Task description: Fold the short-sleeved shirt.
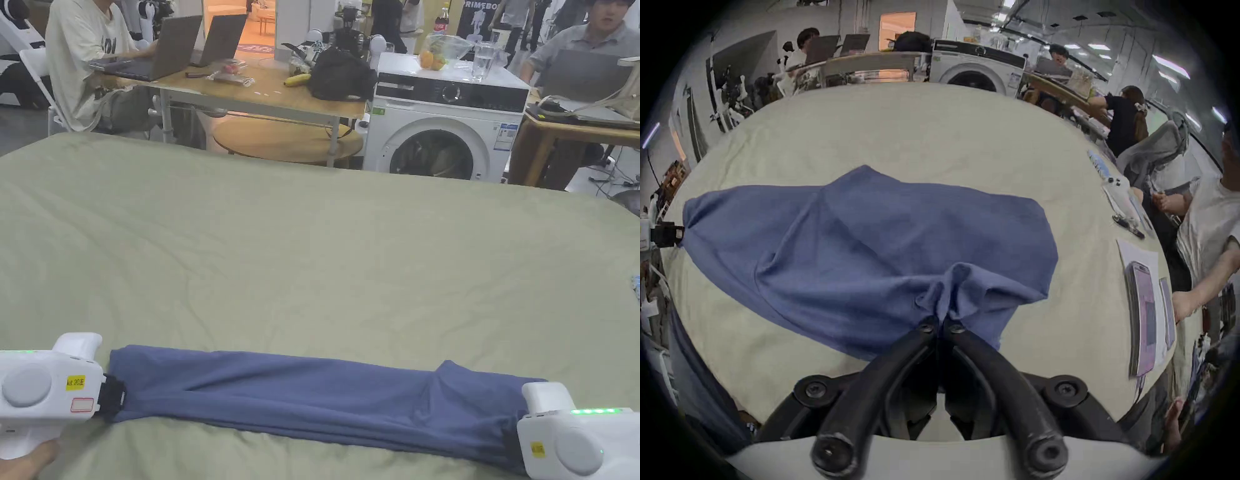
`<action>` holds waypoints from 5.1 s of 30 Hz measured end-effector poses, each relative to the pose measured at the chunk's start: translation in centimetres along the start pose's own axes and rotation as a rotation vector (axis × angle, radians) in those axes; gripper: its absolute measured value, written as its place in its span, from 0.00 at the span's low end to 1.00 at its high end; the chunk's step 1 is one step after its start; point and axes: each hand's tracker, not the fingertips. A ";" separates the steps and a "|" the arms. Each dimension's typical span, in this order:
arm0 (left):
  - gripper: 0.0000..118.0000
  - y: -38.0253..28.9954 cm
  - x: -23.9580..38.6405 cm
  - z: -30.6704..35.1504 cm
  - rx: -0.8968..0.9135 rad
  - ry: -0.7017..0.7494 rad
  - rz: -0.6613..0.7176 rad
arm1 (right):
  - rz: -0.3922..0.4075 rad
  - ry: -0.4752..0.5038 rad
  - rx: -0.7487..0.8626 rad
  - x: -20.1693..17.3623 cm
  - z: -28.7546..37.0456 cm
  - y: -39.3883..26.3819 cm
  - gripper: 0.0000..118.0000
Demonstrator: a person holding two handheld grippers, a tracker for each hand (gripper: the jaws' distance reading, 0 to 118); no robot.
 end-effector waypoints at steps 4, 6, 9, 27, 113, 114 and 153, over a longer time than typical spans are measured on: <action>0.29 1.3 0.6 1.9 0.083 -0.020 0.042 | -0.070 -0.028 0.118 -0.5 3.7 1.1 0.46; 0.35 2.1 1.5 3.0 0.162 0.004 0.016 | -0.066 -0.058 0.181 -1.0 5.2 2.1 0.46; 0.35 3.3 3.3 4.4 0.332 -0.003 -0.063 | -0.089 -0.052 0.319 -1.8 6.8 3.7 0.46; 0.00 6.1 10.8 8.2 0.814 0.080 -0.147 | -0.201 -0.003 0.903 -11.4 9.2 8.5 0.00; 0.06 7.8 10.3 -0.6 -0.229 -0.569 0.171 | -0.061 0.171 0.704 -12.9 5.3 9.6 0.00; 0.07 7.6 11.1 -1.9 -0.251 -0.557 0.178 | -0.064 0.171 0.702 -12.8 5.3 9.4 0.00; 0.02 1.7 15.6 -9.5 -0.335 -0.665 0.240 | -0.101 0.190 0.662 -10.9 4.6 7.1 0.00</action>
